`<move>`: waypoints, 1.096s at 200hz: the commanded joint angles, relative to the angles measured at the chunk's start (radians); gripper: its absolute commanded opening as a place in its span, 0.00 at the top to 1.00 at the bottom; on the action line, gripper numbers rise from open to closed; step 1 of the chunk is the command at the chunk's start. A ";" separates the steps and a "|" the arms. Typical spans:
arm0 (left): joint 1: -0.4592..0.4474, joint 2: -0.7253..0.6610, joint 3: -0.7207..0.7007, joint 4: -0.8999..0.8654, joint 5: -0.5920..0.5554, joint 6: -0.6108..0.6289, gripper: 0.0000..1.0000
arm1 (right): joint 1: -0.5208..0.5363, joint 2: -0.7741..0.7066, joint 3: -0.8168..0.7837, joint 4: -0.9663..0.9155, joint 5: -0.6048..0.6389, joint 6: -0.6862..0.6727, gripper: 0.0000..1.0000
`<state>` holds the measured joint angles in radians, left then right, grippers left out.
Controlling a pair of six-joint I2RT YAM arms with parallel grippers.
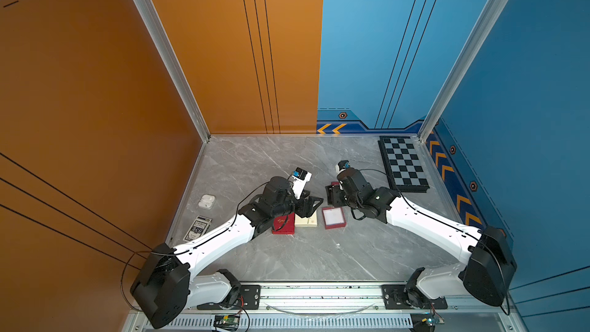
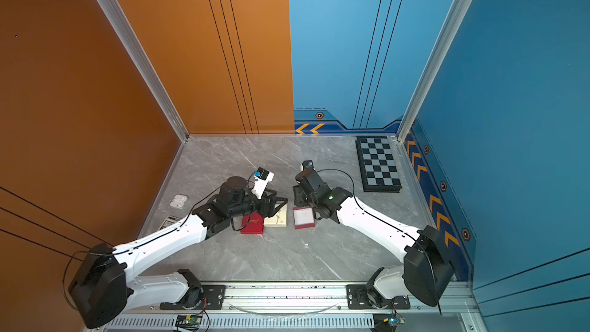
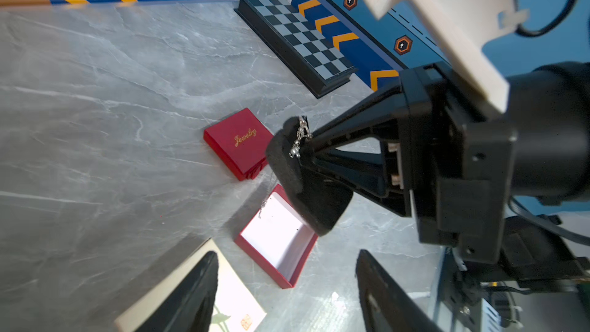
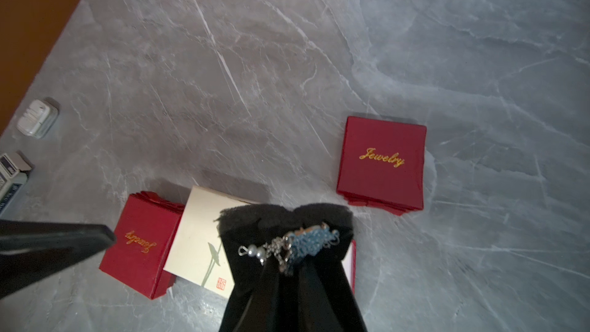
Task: Take the necklace out of the lift-off lid jewelry box
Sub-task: Take out the inner lining from the jewelry box, then pick up the necklace from the inner lining.
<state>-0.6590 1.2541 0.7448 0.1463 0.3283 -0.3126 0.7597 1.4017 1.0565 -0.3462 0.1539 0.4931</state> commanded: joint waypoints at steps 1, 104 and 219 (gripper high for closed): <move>0.016 0.029 0.018 0.059 0.107 -0.056 0.33 | -0.002 -0.034 -0.013 0.090 -0.021 -0.034 0.86; 0.020 0.103 0.023 0.171 0.178 -0.104 0.37 | 0.030 -0.049 -0.044 0.226 -0.111 -0.030 0.86; 0.047 0.088 -0.004 0.193 0.192 -0.109 0.82 | 0.050 -0.088 -0.096 0.292 -0.192 -0.013 0.82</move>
<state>-0.6209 1.3598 0.7448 0.3225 0.4973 -0.4358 0.7986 1.3407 0.9794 -0.0826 -0.0006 0.4721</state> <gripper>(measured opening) 0.211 0.163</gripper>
